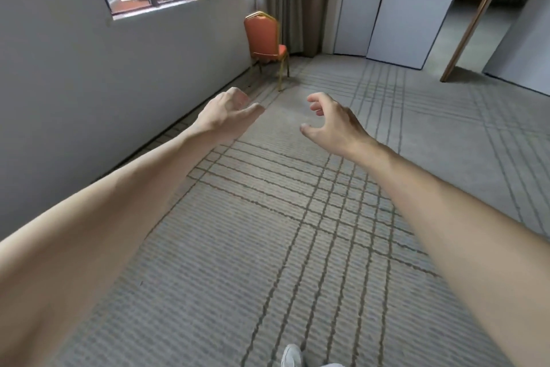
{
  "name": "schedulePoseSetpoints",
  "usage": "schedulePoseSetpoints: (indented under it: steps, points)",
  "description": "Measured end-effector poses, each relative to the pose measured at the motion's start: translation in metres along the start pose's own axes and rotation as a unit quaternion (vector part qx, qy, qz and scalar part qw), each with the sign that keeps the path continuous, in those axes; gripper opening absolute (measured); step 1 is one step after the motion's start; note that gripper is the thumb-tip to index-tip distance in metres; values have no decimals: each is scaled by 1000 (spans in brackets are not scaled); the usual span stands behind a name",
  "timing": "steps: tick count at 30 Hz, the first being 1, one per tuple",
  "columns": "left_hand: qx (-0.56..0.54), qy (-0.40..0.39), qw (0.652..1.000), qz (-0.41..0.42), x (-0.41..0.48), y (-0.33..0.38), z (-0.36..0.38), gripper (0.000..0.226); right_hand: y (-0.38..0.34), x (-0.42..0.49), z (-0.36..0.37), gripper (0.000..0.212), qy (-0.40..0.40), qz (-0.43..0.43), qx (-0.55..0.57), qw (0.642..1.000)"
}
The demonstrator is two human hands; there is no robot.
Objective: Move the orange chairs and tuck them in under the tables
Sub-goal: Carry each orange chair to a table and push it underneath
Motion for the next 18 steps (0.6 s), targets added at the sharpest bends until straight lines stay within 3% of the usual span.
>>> schedulePoseSetpoints:
  steps: [12, 18]
  points:
    - [-27, 46, 996, -76, 268, -68, 6, 54, 51, 302, 53, 58, -47, -53, -13, 997]
    - [-50, 54, 995, -69, 427, -122, 17, 55, 78, 464, 100, 56, -43, -54, -31, 997]
Point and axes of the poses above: each hand's wrist, its own x-axis towards the middle knuckle, its own z-axis out of the palm, y = z × x, the point moved 7 cm from there along x, towards the middle knuckle, and after that the axes turned 6 degrees about x, right-handed, at the moved point
